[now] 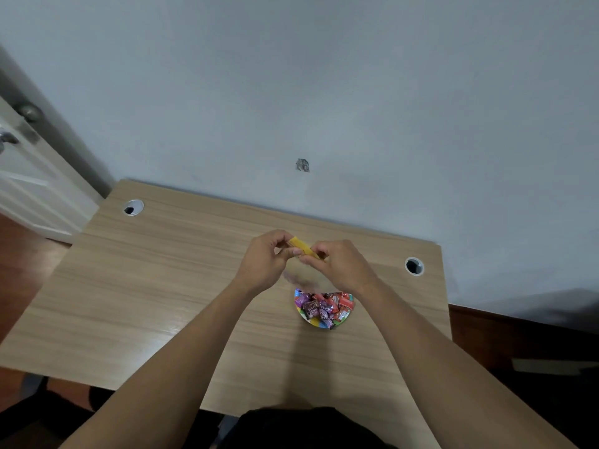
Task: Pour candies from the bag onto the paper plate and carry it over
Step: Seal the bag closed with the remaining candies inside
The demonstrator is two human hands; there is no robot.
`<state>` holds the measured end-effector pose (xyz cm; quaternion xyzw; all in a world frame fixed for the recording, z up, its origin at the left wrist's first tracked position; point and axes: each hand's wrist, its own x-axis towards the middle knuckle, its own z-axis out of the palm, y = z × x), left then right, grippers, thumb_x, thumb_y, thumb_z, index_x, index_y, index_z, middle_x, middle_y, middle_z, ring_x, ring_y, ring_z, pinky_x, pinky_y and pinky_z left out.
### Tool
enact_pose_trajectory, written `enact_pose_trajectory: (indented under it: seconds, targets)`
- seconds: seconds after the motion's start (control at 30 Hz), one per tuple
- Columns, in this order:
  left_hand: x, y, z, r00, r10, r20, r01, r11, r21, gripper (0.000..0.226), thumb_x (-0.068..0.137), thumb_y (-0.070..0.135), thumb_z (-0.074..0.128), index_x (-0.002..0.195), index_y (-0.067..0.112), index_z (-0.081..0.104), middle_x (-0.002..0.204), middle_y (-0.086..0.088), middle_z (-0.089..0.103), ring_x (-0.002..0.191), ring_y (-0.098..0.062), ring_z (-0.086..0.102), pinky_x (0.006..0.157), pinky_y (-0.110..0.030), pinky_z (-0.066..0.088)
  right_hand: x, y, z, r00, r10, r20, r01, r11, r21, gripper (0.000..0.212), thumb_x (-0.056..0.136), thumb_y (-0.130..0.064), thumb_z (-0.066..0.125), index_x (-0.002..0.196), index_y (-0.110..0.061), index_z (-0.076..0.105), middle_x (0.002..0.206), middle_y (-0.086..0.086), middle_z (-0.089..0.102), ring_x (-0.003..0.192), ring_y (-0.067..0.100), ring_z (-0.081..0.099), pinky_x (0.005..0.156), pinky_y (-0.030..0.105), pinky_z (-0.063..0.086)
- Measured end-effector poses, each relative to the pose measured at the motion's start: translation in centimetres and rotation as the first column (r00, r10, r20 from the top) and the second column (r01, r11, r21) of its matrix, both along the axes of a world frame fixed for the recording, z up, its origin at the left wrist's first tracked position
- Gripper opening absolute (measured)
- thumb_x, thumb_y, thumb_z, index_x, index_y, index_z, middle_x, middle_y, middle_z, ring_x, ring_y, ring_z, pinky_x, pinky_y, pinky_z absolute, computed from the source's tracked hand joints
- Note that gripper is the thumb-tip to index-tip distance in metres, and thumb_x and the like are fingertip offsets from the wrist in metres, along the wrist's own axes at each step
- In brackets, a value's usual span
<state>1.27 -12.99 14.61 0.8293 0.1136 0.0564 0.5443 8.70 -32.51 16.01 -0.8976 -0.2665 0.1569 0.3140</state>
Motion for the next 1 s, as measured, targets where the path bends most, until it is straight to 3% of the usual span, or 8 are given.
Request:
enact_pose_trajectory:
  seconds: [0.13, 0.33, 0.47, 0.53, 0.63, 0.8, 1.0]
  targets:
    - [0.0, -0.9, 0.1, 0.998, 0.053, 0.014, -0.053, 0.999, -0.004, 0.003, 0.089, 0.014, 0.082, 0.088, 0.015, 0.080, 0.082, 0.004, 0.079, 0.077, -0.002, 0.067, 0.072, -0.011, 0.046, 0.1, -0.4, 0.0, 0.998, -0.011, 0.055, 0.012, 1.000, -0.017, 0.039, 0.094, -0.062, 0.071, 0.080, -0.025, 0.073, 0.062, -0.002, 0.062, 0.054, 0.013, 0.050, 0.056, 0.037, 0.041]
    - [0.3, -1.5, -0.1, 0.993, 0.108, -0.036, -0.113, 0.982, -0.154, 0.009, 0.089, 0.015, 0.083, 0.080, 0.015, 0.079, 0.077, 0.005, 0.075, 0.072, -0.006, 0.061, 0.072, -0.023, 0.047, 0.6, -1.4, -0.6, 0.997, -0.023, 0.071, 0.026, 0.998, -0.049, 0.047, 0.093, -0.069, 0.064, 0.085, -0.024, 0.074, 0.069, -0.002, 0.068, 0.063, 0.018, 0.061, 0.061, 0.043, 0.051]
    - [0.3, -1.3, 0.2, 0.989, 0.131, -0.061, -0.141, 0.972, -0.188, 0.009, 0.093, 0.015, 0.079, 0.086, 0.010, 0.083, 0.086, -0.001, 0.082, 0.083, -0.010, 0.070, 0.083, -0.031, 0.052, 0.7, -1.9, -1.1, 0.997, -0.027, 0.076, 0.034, 0.995, -0.089, 0.044, 0.092, -0.070, 0.064, 0.078, -0.028, 0.068, 0.068, -0.006, 0.067, 0.062, 0.013, 0.060, 0.062, 0.041, 0.051]
    - [0.4, -0.6, 0.6, 0.986, 0.157, -0.062, -0.166, 0.967, -0.194, 0.010, 0.094, 0.015, 0.078, 0.086, 0.011, 0.084, 0.089, -0.001, 0.083, 0.087, -0.009, 0.072, 0.085, -0.025, 0.052, 0.8, -2.4, -1.3, 0.997, -0.023, 0.075, 0.031, 0.994, -0.102, 0.036, 0.094, -0.064, 0.069, 0.075, -0.034, 0.061, 0.065, -0.011, 0.060, 0.060, 0.005, 0.053, 0.061, 0.037, 0.045]
    - [0.3, 0.7, 1.0, 0.982, 0.184, -0.051, -0.190, 0.964, -0.184, 0.012, 0.094, 0.015, 0.078, 0.084, 0.015, 0.084, 0.088, 0.002, 0.084, 0.085, -0.002, 0.071, 0.081, -0.015, 0.050, 0.6, -3.2, -1.9, 0.997, -0.031, 0.066, 0.039, 0.993, -0.115, 0.036, 0.094, -0.065, 0.068, 0.076, -0.035, 0.059, 0.064, -0.011, 0.058, 0.060, 0.007, 0.052, 0.059, 0.034, 0.041]
    - [0.0, 1.7, 1.0, 0.967, 0.247, -0.061, -0.254, 0.948, -0.190, 0.014, 0.096, 0.011, 0.075, 0.086, 0.017, 0.082, 0.074, 0.024, 0.078, 0.074, 0.014, 0.067, 0.074, -0.004, 0.046, 0.2, -3.8, -3.0, 0.998, -0.036, 0.049, 0.042, 0.992, -0.121, 0.033, 0.094, -0.066, 0.067, 0.081, -0.036, 0.065, 0.067, -0.011, 0.063, 0.064, 0.012, 0.059, 0.062, 0.036, 0.047]
    - [-0.3, 2.6, 0.5, 0.943, 0.324, -0.075, -0.333, 0.910, -0.249, 0.020, 0.097, 0.014, 0.074, 0.081, 0.024, 0.080, 0.078, 0.013, 0.079, 0.079, 0.003, 0.068, 0.078, -0.008, 0.050, 0.0, -4.1, -3.0, 0.998, -0.025, 0.062, 0.032, 0.992, -0.118, 0.033, 0.096, -0.067, 0.065, 0.080, -0.038, 0.062, 0.065, -0.010, 0.063, 0.059, 0.008, 0.056, 0.058, 0.033, 0.042]
